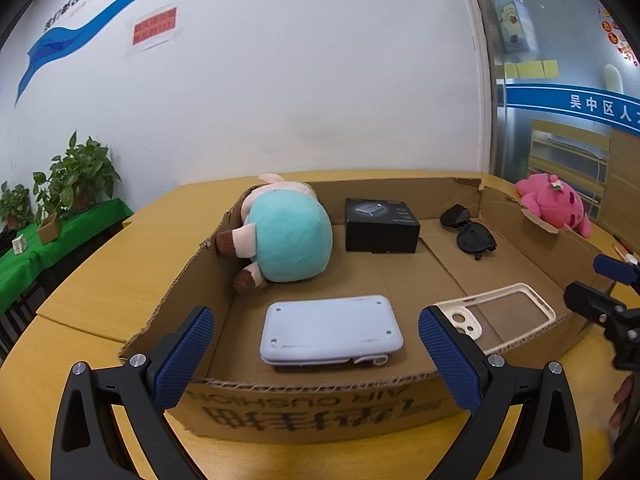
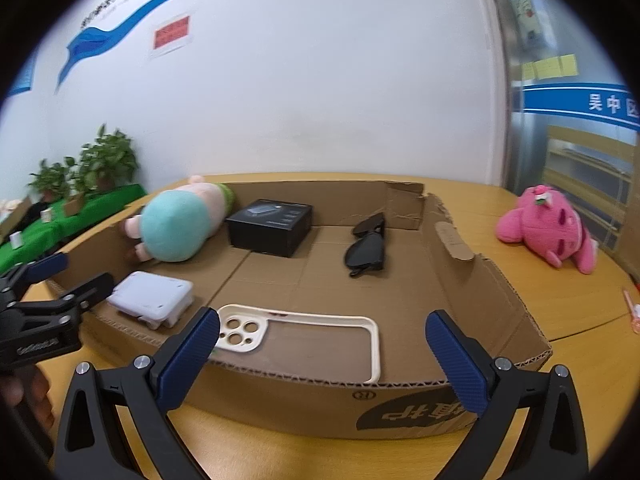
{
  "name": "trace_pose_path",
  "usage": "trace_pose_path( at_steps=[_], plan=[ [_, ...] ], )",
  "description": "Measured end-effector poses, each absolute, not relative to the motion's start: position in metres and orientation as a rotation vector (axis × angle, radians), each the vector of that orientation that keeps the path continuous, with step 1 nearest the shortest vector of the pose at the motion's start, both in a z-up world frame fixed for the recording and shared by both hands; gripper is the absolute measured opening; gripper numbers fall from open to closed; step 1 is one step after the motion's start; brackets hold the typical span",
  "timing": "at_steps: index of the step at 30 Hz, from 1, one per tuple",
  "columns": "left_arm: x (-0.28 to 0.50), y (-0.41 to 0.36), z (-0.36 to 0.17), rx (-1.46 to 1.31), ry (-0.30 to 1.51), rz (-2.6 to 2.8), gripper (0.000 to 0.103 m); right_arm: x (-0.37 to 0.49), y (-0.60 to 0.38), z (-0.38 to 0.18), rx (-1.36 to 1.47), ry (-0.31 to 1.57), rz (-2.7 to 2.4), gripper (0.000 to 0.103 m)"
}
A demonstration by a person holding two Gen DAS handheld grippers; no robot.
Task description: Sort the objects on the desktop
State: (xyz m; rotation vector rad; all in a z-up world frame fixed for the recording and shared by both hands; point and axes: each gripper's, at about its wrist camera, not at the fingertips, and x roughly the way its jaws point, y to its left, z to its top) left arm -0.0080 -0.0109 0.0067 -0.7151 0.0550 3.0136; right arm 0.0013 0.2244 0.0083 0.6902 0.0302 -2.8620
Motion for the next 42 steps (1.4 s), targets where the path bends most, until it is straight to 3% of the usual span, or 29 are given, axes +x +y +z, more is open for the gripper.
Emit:
trace_pose_path(
  at_steps=[3,8,12,16,21,23,26,35,42],
  plan=[
    [0.011,-0.027,0.025,-0.706,0.028,2.984,0.103,0.013,0.248,0.018,0.740,0.059,-2.756,0.102],
    [0.038,-0.067,0.036,-0.794,0.179,3.000,0.103,0.037,0.308,0.015,0.908,0.174,-2.563,0.102],
    [0.035,-0.113,0.015,-1.005,0.226,2.938,0.103,0.047,0.364,-0.003,1.044,0.199,-2.546,0.102],
    [0.027,-0.145,-0.016,-1.174,0.175,2.799,0.103,0.038,0.405,-0.020,1.177,0.100,-2.502,0.103],
    [0.015,-0.150,-0.047,-1.317,0.235,2.588,0.103,0.028,0.412,-0.047,1.273,0.227,-2.402,0.103],
    [0.009,-0.155,-0.051,-1.301,0.166,2.517,0.103,0.024,0.410,-0.051,1.249,0.289,-2.380,0.103],
    [-0.001,-0.160,-0.051,-1.275,0.200,2.524,0.103,0.019,0.411,-0.053,1.208,0.355,-2.330,0.103],
    [-0.055,-0.177,-0.052,-1.240,0.257,2.435,0.103,-0.008,0.426,-0.052,1.116,0.424,-2.204,0.103],
    [-0.055,-0.178,-0.052,-1.239,0.260,2.435,0.103,-0.013,0.428,-0.051,1.107,0.440,-2.182,0.103]
  ],
)
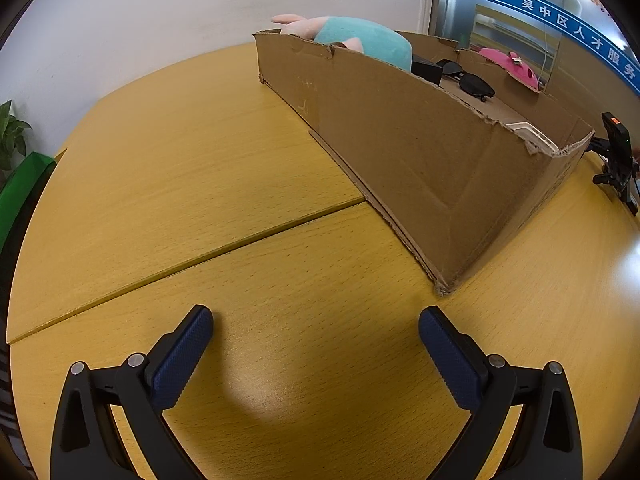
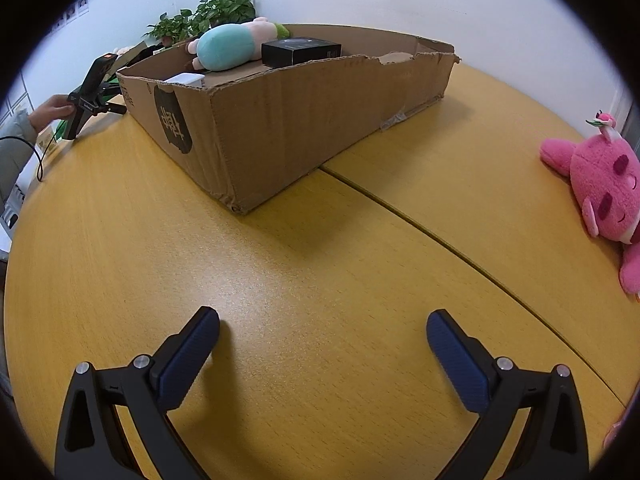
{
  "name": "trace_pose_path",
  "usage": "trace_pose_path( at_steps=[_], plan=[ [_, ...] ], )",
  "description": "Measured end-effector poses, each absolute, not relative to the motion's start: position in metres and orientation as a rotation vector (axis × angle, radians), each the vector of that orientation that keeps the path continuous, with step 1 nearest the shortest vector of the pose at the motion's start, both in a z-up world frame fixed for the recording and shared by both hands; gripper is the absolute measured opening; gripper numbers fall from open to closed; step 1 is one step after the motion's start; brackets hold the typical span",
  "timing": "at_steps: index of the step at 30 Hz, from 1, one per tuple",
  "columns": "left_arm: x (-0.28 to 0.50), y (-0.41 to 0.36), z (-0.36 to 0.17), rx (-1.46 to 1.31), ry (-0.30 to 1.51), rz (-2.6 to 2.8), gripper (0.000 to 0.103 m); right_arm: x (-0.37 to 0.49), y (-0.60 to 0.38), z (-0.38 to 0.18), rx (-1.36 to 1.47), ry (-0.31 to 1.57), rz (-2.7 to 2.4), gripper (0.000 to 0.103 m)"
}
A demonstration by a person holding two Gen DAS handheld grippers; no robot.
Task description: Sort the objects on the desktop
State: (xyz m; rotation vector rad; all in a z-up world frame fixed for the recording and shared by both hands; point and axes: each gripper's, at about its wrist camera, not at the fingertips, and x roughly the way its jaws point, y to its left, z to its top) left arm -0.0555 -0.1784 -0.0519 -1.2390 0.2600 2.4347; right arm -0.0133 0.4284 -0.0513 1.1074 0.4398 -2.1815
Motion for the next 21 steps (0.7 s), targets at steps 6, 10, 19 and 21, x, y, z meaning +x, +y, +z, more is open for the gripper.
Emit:
trace_pose_path(
  at_steps=[6,10,19,21],
  plan=[
    [-0.0552,-0.1781,-0.0520,-1.238,0.260,2.435,0.103,-0.0157,0.4277,-0.0503,1.109,0.443,-2.180,0.103],
    [-0.0550,-0.1781,-0.0520,-1.238,0.260,2.435,0.103,-0.0154,0.4276,-0.0503,1.109,0.444,-2.181,0.103],
    [-0.0554,-0.1779,-0.0520,-1.238,0.260,2.435,0.103,-0.0163,0.4271,-0.0503,1.109,0.445,-2.182,0.103],
    [-0.0552,-0.1779,-0.0520,-1.238,0.260,2.435,0.103,-0.0163,0.4270,-0.0504,1.109,0.445,-2.181,0.103]
  ],
)
